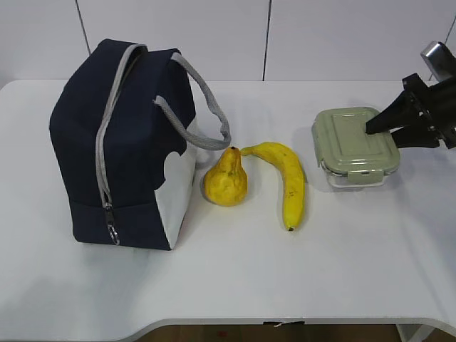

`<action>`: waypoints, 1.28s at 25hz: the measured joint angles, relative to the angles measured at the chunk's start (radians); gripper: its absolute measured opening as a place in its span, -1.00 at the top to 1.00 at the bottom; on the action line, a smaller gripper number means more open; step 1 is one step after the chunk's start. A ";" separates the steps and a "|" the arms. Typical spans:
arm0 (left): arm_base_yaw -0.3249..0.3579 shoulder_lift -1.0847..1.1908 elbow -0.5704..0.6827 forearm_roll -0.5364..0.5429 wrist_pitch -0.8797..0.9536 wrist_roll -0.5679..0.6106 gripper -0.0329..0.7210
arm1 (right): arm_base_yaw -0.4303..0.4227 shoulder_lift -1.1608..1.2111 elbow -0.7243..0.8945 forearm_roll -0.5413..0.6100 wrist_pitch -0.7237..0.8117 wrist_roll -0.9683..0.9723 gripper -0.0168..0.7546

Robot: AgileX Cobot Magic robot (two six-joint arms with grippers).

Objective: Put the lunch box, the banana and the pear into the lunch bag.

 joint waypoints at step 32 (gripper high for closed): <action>0.000 0.894 -0.336 -0.553 -0.278 0.224 0.26 | 0.232 -0.206 0.006 0.295 0.015 0.055 0.01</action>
